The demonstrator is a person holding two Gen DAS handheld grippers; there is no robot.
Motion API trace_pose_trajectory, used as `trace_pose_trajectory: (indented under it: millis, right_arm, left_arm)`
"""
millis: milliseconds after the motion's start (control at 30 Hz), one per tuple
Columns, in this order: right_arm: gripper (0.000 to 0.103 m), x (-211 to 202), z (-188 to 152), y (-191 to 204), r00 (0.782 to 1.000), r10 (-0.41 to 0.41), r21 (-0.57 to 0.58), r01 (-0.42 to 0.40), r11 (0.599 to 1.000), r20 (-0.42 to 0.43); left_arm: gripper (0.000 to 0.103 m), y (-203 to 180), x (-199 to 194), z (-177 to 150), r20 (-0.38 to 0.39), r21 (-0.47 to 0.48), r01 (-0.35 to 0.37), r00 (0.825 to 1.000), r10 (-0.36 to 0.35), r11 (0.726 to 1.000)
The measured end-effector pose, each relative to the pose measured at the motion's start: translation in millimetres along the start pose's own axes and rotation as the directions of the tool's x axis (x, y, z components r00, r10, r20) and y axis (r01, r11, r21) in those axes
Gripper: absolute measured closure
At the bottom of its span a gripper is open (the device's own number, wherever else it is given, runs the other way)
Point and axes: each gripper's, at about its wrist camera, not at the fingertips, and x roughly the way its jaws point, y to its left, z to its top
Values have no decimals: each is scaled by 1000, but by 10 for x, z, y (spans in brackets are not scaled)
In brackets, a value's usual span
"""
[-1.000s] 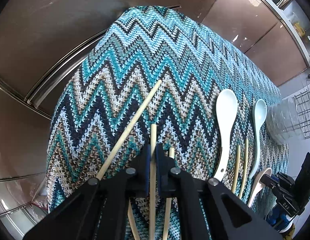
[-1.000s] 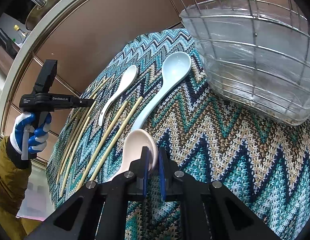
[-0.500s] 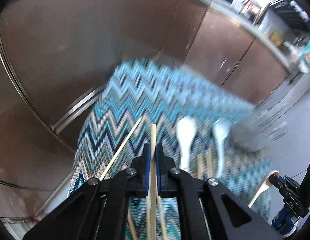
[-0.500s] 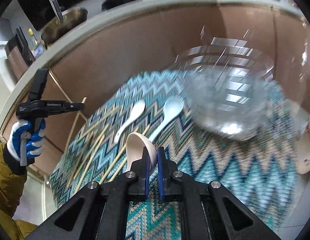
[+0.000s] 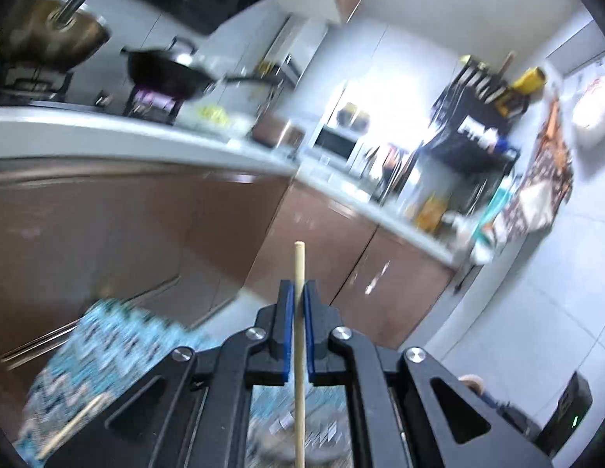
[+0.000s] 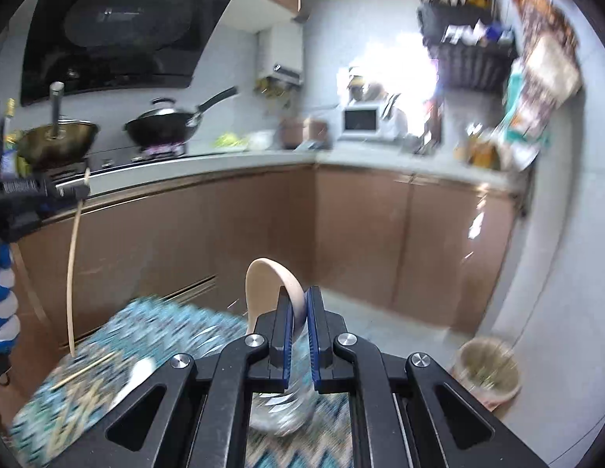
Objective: Organize utensils
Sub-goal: 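Lift the beige spoon with the right gripper while the left carries the chopstick toward the holder, then open both grippers over the wire holder, dropping spoon and chopstick in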
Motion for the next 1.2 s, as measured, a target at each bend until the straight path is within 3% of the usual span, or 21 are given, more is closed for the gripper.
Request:
trace_pose_trajectory:
  millis: [133,267,533,733,833,900,1133,1200]
  right_arm:
    - [95,206,-43,17,994,-97,-27,98,995,50]
    - [95,421,-174,39,987,-148,-58,151,987,55]
    - [95,793,-525,241,979,-199,-112,201,973,37]
    - [93,947,-748,291,985,-173,-106,173,979,3]
    - [76,942,-772,278,987,-160,-90,158,983,-5]
    - [58,897,-769,270,989,-145,-75,144,987,-1]
    - [43,485,-620,231,988,-149,-38,151,988,37]
    - [30,314,-541,204,986,-157,-28,159,987,54]
  left_arm:
    - [98,-261,289,-120,84,18,6,996,-7,1000]
    - [98,-404,640,-437,153,66,-51,987,40,997]
    - [98,-364,1027,-924,160,77,-108,983,94,991]
    - [97,-261,1132,-1172,136,78,-125,984,113,989]
    - [93,-232,1098,-1223,129,84,-133,984,122,988]
    - [75,-239,1057,-1221,122,92,-134,985,122,987]
    - [59,-341,650,-1088,146,137,-146,981,125,980]
    - [52,-369,438,-991,159,156,-155,979,130,976]
